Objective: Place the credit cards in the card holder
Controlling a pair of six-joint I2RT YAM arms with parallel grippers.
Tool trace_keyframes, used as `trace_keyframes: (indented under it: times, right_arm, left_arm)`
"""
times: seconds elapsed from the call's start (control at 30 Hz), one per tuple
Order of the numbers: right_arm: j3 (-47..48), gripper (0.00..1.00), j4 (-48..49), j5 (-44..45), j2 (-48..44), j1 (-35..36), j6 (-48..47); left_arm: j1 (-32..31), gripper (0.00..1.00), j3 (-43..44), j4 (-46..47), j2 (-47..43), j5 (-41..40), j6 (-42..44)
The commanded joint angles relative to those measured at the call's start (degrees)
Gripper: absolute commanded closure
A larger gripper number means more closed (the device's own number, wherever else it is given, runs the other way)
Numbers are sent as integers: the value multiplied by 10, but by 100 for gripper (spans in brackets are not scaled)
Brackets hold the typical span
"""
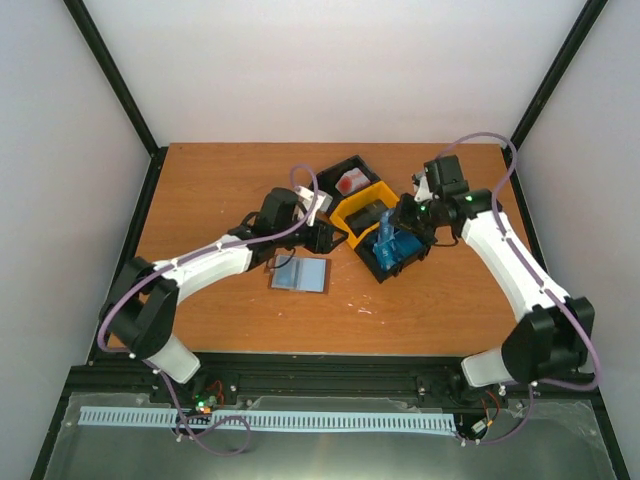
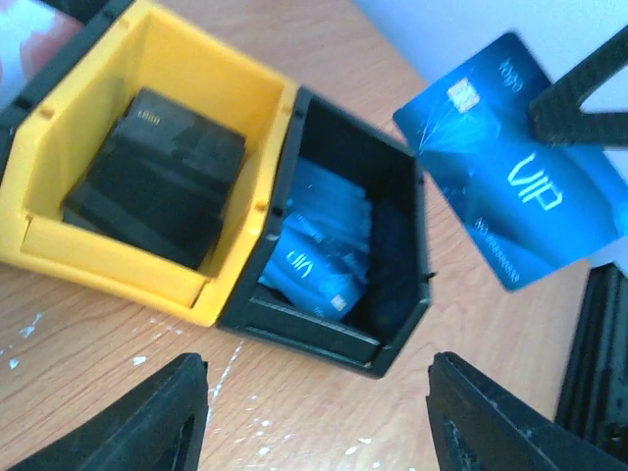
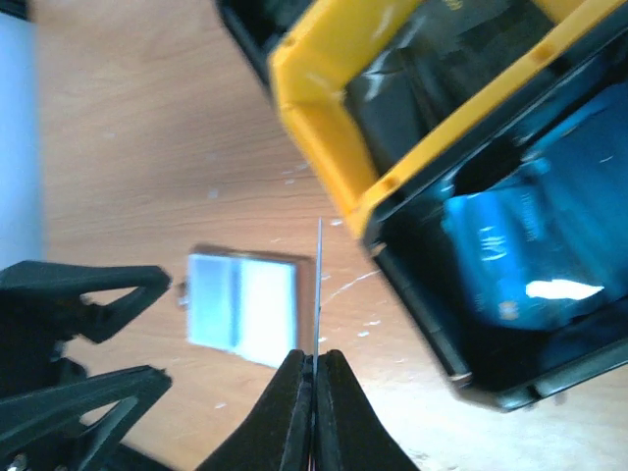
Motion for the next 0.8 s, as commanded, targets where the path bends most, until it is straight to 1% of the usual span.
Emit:
trace_keyframes:
  times: [0.0,0.07,0.17,0.23,0.3,0.4,0.47,0.5,0.6,0.7,0.77]
  right_arm:
    - [-34,97,65,-115,-59,1,132]
    - [-55,97,117,-169,-80,1,166]
    - [-72,97,189,-238,-98,1,210]
    - [-85,97,243,-299,-102,1,230]
    - [-100,97,296,-341,-108,1,237]
    - [-107,97,320,-376,-112,2,234]
    - [-119,97,336,-391,-119,4,246]
    - [-128,97,342,-393,-121,4,258]
    - [-164,97,396,-412,-126,12,321]
    - [-173,97,397,-406,-125,25,328]
    - [-178,97,403,-410,-122,29,331]
  left_arm:
    - [-2,36,-4,-11,-61,23,-54]
    - [4,32,-1,-25,-84,29,-79]
    - [33,26,4,-34,-119,57,-120]
    - [59,20,3,-28,-137,88,-151]
    - [80,19,3,-19,-143,131,-186]
    - [92,18,12,-4,-136,208,-275]
    - [92,18,6,49,-131,274,-343]
    - [92,18,-2,81,-134,294,-385]
    - [92,18,-6,137,-139,312,-463]
    - [89,22,-12,181,-136,326,-517]
    - [84,26,-16,189,-132,320,-532]
